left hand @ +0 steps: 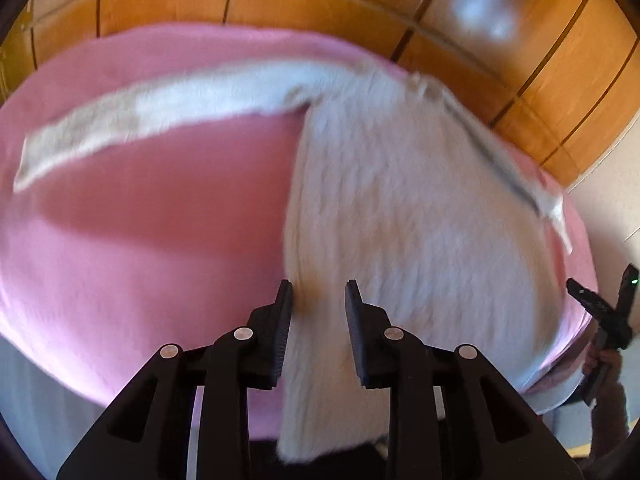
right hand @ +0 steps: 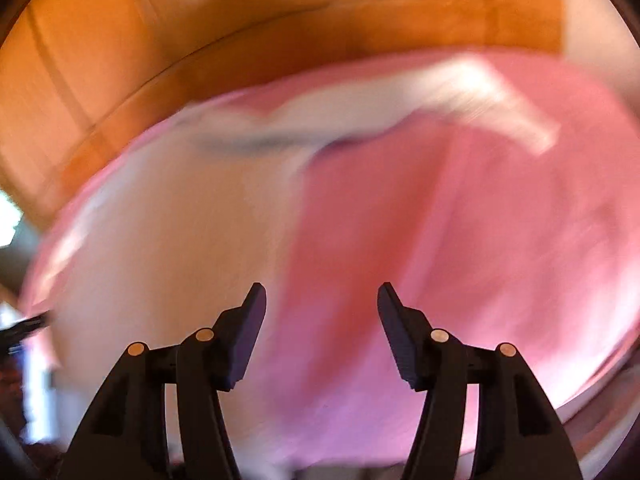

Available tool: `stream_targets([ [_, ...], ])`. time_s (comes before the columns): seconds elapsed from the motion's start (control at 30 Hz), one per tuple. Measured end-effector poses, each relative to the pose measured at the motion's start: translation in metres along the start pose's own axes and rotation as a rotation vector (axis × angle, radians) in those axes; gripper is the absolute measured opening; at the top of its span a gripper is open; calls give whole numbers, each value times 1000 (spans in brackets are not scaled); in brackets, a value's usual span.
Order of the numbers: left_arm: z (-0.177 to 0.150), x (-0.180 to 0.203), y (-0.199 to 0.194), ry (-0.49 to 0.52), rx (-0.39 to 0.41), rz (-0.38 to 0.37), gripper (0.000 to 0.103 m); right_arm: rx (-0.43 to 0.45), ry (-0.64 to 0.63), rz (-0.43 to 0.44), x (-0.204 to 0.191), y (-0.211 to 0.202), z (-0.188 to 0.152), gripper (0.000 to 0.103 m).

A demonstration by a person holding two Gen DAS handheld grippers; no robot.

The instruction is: Fold small clothes

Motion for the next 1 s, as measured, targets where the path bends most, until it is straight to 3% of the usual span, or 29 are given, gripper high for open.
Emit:
stream_targets([
  [0.17,45,43,25,58,15,-103,25,191,-62,-304,51,24,70,50],
  [0.27,72,86,56,127,-2,-168,25,200,-97,-399,72,46,101,49],
  [0.4,104,148,110,207,-53,-269,37,149,-147,-472,95,81,129,47],
  [0.5,126,189,154,238,-114,-356,37,118,-167,-516,106,96,140,25],
  [0.53,134,202,171,235,-138,-390,40,104,-178,-519,108,98,140,13],
  [0.57,138,209,181,230,-153,-410,50,98,-194,-521,108,96,141,8],
  [0.73,170,245,233,169,-189,-495,57,100,-242,-396,96,46,135,6],
  [1.0,209,266,256,136,-178,-565,58,41,-281,-51,52,-101,101,5],
])
Point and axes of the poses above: each gripper's, at about its wrist camera, not at the fingertips, and y roughly the way its jaws point, x to its right, z to its top, the point moved 3 cm from there along y, roughly the way its jaws point, and after that the axes turned 14 degrees about y, right-handed, at the moved point
